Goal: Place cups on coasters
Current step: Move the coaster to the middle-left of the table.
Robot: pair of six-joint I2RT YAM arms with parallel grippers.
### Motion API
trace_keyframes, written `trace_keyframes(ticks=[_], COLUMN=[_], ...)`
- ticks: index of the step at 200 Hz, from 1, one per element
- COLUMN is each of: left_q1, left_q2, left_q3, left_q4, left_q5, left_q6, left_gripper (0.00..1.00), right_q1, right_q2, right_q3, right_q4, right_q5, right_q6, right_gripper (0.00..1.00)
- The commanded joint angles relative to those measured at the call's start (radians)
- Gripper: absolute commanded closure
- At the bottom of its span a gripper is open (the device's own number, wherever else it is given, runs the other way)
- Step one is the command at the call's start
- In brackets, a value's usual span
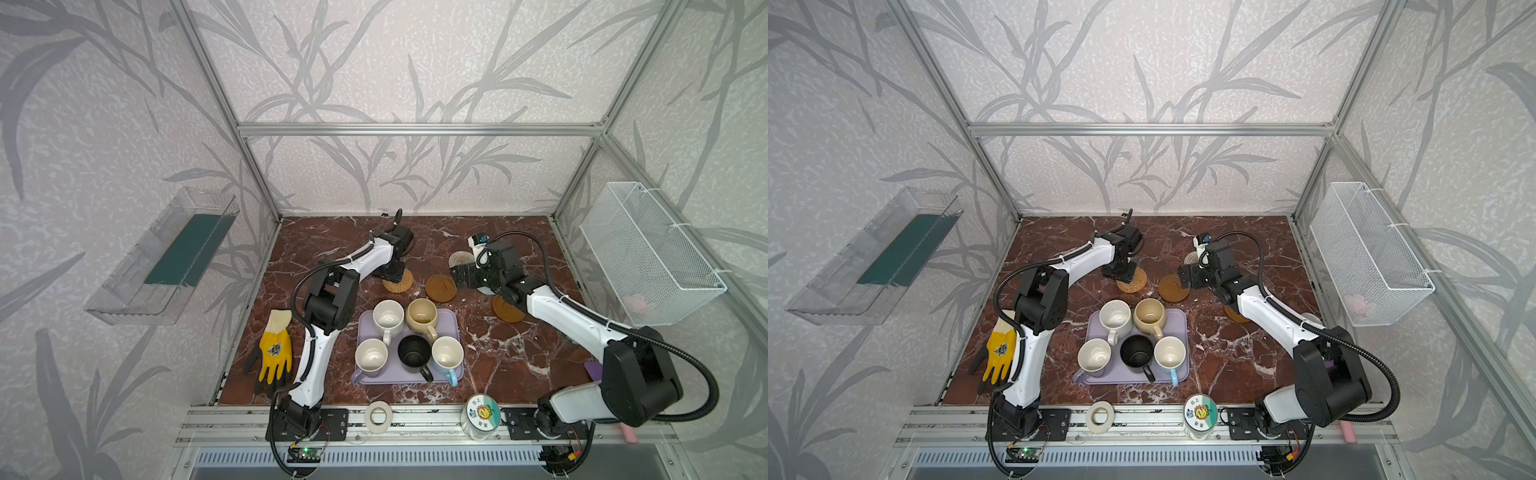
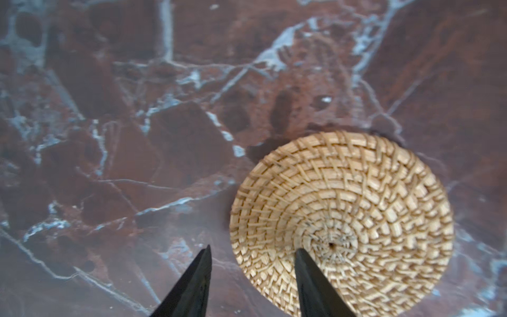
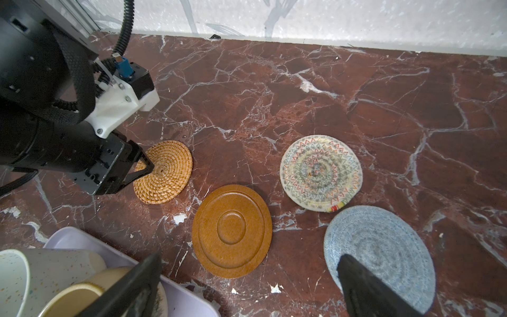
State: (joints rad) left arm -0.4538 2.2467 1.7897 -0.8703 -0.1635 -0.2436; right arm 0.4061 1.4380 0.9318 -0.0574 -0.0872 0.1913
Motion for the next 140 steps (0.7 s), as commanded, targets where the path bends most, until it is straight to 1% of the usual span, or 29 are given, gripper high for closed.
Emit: trace_keyframes(ticks=[1, 31, 54, 89, 105, 140], left_q1=[0.045, 0.104, 0.145, 0.182, 0.200, 0.211], left_q2=[0.007, -0.045, -0.079, -0.121, -0.119, -0.113], left_q3=[-0.082, -0.157, -0.202, -0.257, -0.255, -0.242], left_q4=[-0.070, -0.046, -0.040, -0.023, -0.024, -0.026], left_q5=[-0.066, -0.048, -0.064, -0.082, -0.075, -0.096], left_q6=[-0.031, -0.046, -0.042, -0.046, -0.050, -0.051], left_gripper=[0.49, 0.50, 0.51, 0.51, 0.51, 0.51], right_q1=[0.001, 0.002, 0.005, 0.012, 0.019, 0.038], right_q2=[0.011, 0.024, 0.033, 0.041, 0.048, 0.060], right_q3=[0.008, 0.008, 0.008, 0.008, 0.014, 0.030], right_q4=[0.012, 0.016, 0.014, 0.020, 0.024, 0.013], right_q5=[-0.015, -0.032, -0.043, -0.048, -0.048, -0.045], right_q6=[0.006, 0.014, 0.015, 0.019, 0.018, 0.016], right_gripper=[0.00, 0.00, 0.00, 0.00, 0.00, 0.00])
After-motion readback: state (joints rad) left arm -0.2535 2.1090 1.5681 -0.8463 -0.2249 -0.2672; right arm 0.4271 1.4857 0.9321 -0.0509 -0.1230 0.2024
